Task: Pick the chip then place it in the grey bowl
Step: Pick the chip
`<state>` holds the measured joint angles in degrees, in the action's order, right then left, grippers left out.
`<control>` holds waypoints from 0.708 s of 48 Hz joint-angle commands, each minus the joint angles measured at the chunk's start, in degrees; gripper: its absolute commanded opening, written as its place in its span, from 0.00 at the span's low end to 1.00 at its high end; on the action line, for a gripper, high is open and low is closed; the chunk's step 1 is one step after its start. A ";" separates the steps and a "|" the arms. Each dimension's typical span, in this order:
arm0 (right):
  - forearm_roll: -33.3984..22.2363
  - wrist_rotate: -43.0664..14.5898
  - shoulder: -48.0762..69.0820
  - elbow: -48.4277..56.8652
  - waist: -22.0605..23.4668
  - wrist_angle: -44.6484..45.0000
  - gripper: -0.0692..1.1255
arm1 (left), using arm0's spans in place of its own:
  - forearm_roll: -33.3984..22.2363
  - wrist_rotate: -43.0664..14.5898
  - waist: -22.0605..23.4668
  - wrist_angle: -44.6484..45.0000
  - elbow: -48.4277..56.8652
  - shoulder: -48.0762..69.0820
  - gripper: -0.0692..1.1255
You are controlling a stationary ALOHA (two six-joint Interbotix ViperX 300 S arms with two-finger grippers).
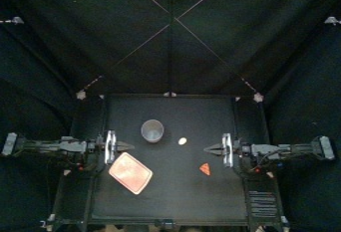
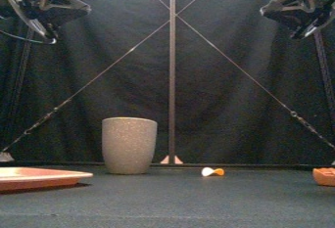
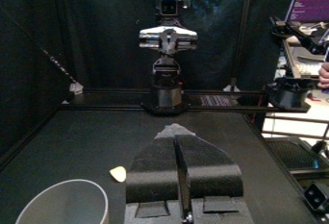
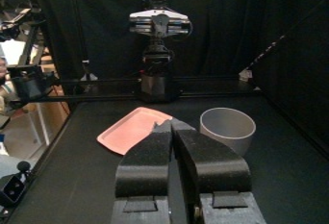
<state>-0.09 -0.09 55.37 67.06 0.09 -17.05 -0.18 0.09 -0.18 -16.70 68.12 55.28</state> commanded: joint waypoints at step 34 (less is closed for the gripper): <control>42.71 -37.97 -30.76 3.08 5.71 -14.94 0.13 | -0.35 -0.26 -3.08 -2.37 1.58 -0.44 0.06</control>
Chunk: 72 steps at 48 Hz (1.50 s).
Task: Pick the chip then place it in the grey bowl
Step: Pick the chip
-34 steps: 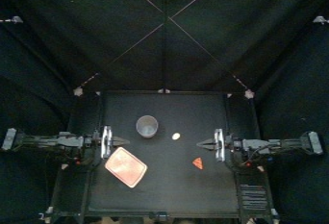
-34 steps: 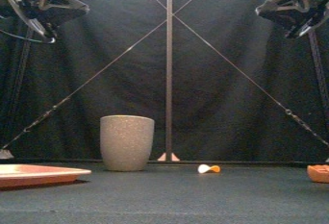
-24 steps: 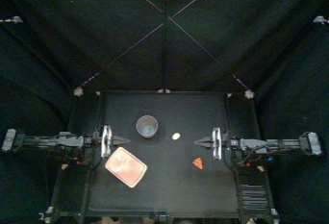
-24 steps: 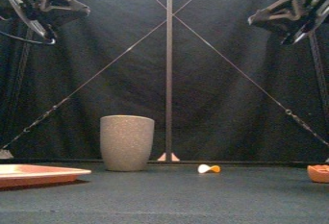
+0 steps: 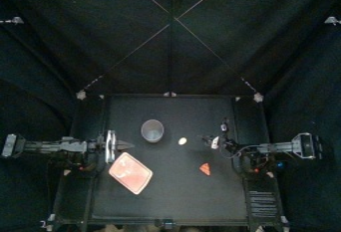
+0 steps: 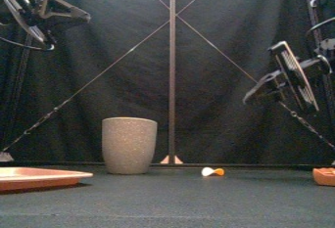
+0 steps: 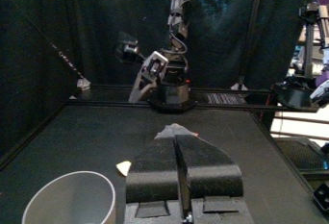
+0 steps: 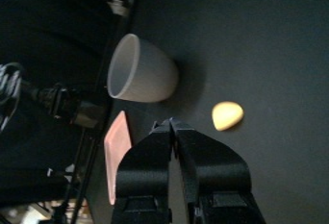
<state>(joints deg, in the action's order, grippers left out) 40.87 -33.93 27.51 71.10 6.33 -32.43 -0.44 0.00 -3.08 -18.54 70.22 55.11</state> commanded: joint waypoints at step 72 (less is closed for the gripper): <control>-7.03 -15.38 -35.42 -22.50 7.91 15.21 0.52 | 0.26 -0.35 -2.29 0.44 3.43 0.26 0.06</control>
<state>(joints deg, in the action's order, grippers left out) 35.07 -49.39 -8.88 49.48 14.24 -17.40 -0.35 -0.26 -5.10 -17.93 74.44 55.46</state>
